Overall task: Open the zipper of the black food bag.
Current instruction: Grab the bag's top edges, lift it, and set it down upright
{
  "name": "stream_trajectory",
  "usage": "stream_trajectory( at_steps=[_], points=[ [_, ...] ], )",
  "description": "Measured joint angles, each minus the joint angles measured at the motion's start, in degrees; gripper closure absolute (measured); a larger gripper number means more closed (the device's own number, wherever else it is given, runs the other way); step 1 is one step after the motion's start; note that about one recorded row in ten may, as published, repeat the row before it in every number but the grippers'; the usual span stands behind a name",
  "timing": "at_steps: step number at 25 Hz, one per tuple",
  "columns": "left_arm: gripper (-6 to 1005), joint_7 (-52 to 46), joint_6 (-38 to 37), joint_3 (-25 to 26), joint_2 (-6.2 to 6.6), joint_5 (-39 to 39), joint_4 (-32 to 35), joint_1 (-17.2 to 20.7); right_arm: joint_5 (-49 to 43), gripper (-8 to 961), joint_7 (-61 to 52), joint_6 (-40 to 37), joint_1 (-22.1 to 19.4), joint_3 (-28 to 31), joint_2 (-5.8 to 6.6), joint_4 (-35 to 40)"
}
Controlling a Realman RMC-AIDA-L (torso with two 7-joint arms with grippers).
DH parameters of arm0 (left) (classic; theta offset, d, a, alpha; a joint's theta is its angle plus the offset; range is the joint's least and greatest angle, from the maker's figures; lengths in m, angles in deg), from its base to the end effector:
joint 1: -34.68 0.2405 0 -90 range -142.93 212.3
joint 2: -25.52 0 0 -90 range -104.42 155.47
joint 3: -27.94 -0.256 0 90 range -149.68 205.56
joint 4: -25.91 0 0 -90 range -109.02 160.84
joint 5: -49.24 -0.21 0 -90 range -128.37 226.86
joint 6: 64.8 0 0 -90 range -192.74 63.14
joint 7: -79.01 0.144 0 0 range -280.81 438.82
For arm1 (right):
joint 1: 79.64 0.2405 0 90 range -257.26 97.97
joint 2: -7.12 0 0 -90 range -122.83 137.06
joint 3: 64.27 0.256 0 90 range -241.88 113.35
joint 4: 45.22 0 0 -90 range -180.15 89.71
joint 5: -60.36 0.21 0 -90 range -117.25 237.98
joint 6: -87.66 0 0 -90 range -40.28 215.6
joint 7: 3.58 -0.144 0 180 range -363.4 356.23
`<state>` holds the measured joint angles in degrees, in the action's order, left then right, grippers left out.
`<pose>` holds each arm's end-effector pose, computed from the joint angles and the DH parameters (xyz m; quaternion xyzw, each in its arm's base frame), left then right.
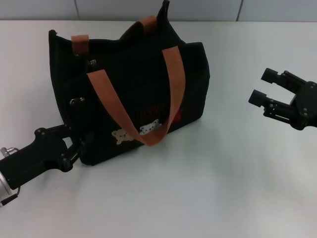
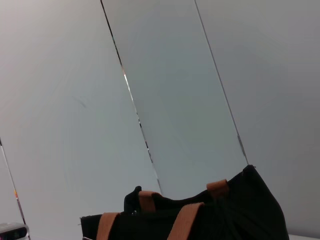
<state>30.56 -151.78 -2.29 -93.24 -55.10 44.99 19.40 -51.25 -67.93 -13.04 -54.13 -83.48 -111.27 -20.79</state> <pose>-0.3460 0.2389 -0.0203 -0.8778 -0.2375 -0.3019 0.2862 0.2882 0.2855 0.0147 -0.8654 0.2180 0.4083 0.1921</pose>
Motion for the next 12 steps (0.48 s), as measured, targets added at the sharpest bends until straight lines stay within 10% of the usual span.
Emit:
stream_trajectory(
  at_steps=[12],
  points=[
    [830,0.17,-1.3,0.09,0.05,0.55,0.0,0.29,0.0,109,0.0,0.0,-0.21,-0.04,0.0,-0.09]
  ],
)
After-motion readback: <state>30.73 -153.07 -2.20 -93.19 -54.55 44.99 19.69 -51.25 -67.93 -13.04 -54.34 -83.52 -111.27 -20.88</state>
